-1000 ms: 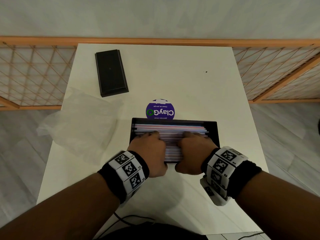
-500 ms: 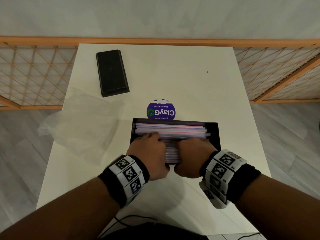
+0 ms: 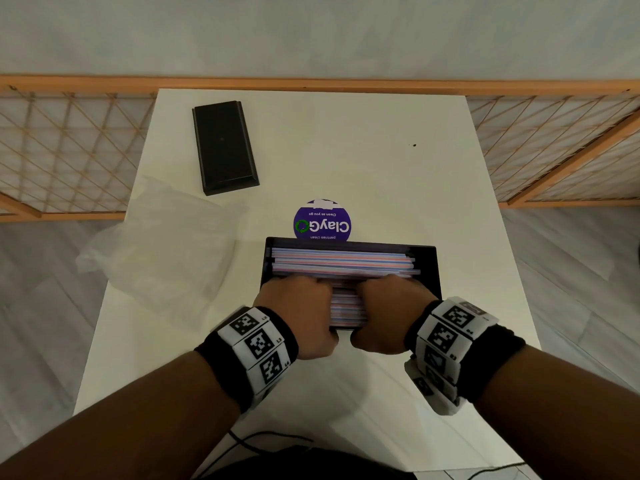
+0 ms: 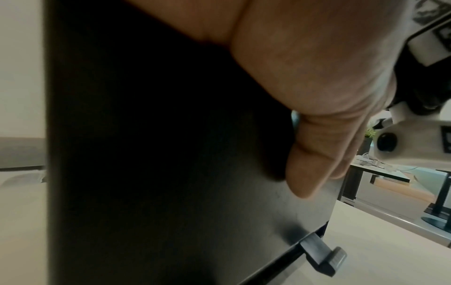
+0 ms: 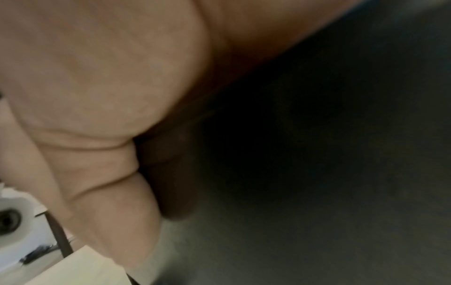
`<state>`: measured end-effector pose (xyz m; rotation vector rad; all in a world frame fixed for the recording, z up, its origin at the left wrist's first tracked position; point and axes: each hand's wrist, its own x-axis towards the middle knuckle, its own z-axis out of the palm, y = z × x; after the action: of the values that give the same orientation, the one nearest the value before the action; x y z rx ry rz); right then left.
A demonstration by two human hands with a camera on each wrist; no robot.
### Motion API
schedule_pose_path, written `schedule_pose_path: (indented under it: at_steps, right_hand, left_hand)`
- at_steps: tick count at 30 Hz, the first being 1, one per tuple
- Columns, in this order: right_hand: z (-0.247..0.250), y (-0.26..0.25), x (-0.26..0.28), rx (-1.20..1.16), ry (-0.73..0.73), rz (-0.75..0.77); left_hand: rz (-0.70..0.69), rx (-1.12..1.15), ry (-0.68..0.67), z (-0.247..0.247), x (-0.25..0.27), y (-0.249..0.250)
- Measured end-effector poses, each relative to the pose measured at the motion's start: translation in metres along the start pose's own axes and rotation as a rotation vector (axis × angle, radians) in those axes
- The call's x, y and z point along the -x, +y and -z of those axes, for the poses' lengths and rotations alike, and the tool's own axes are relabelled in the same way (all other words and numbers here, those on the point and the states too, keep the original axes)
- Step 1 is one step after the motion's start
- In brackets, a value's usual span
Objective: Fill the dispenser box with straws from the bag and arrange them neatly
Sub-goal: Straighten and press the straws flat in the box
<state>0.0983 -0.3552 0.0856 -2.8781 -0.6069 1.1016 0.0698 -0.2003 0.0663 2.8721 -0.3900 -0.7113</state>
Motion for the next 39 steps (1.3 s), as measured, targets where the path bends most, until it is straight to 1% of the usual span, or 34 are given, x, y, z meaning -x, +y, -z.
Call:
schedule_pose_path:
  at_steps: [4, 7, 10, 12, 15, 18, 20, 27, 36, 39]
  right_hand:
    - [-0.0002, -0.002, 0.0003, -0.004, -0.021, -0.009]
    - [-0.0008, -0.0018, 0.001, 0.011, -0.003, -0.007]
    - [-0.0003, -0.0033, 0.002, 0.023, 0.029, 0.042]
    - [0.0, -0.006, 0.003, -0.004, 0.025, 0.07]
    - [-0.0037, -0.0076, 0.0042, -0.049, 0.016, 0.047]
    - [-0.0059, -0.0043, 0.0033, 0.041, 0.05, 0.029]
    - [-0.0057, -0.0028, 0.0021, 0.053, 0.04, 0.017]
    - [-0.0053, -0.0038, 0.0039, 0.023, 0.03, 0.016]
    - [-0.0049, -0.0045, 0.0067, 0.01, 0.016, 0.0]
    - [-0.004, -0.0078, 0.0063, 0.009, 0.043, 0.035]
  left_hand:
    - [0.017, -0.002, 0.015, -0.0001, 0.002, 0.0036]
    - [0.011, -0.03, 0.013, 0.0006, 0.0021, 0.0032]
    - [-0.048, -0.077, 0.038, -0.0011, 0.0035, 0.005]
    - [-0.089, -0.032, 0.065, -0.0048, 0.0046, 0.0055]
    - [-0.075, 0.002, 0.059, -0.0074, 0.0051, 0.0044]
    - [-0.035, -0.063, 0.031, -0.006, 0.0042, 0.003]
    - [-0.018, -0.086, 0.01, -0.0038, 0.0033, 0.0031]
    - [0.014, -0.007, -0.003, -0.0021, 0.0052, 0.0042]
    - [0.007, -0.047, -0.024, -0.0026, 0.005, 0.0051]
    - [-0.049, -0.065, 0.009, -0.0026, 0.0058, 0.01]
